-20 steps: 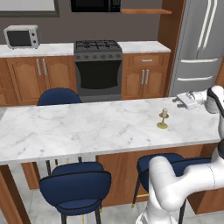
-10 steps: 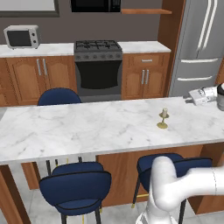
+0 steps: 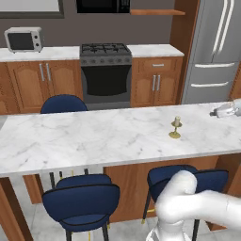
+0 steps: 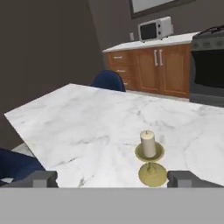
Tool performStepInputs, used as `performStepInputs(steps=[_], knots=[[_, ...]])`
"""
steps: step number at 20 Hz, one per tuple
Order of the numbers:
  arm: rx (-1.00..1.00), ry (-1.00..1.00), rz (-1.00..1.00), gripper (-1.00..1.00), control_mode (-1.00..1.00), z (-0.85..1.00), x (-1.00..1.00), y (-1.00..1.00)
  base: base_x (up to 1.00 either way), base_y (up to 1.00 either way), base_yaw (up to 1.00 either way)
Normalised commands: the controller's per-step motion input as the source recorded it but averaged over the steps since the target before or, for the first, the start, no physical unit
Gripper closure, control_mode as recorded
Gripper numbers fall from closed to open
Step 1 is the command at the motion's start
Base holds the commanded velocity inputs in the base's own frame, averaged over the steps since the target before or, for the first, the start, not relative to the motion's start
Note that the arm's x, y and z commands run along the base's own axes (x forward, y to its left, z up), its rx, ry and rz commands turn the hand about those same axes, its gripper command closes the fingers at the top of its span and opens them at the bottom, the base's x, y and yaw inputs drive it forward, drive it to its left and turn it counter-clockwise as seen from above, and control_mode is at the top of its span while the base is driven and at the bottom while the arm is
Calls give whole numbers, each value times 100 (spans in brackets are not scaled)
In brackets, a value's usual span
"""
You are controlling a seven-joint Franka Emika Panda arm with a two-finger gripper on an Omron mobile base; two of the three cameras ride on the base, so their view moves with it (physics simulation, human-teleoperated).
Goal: Get the candle and the liquor from the cabinet and move them to the dining counter.
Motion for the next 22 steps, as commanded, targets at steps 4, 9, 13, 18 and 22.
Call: performStepInputs(steps=[4, 9, 13, 18, 22], knots=[[-20, 13, -53, -100, -100, 11, -65, 59, 0, 0, 0], [-21, 17, -52, -100, -100, 6, -53, 49, 0, 0, 0], [-9, 20, -44, -100, -100, 10, -60, 7, 0, 0, 0], [-4, 18, -37, -100, -100, 30, -49, 0, 0, 0, 0], [-5, 3, -8, -100, -100, 70, -22, 7, 0, 0, 0]])
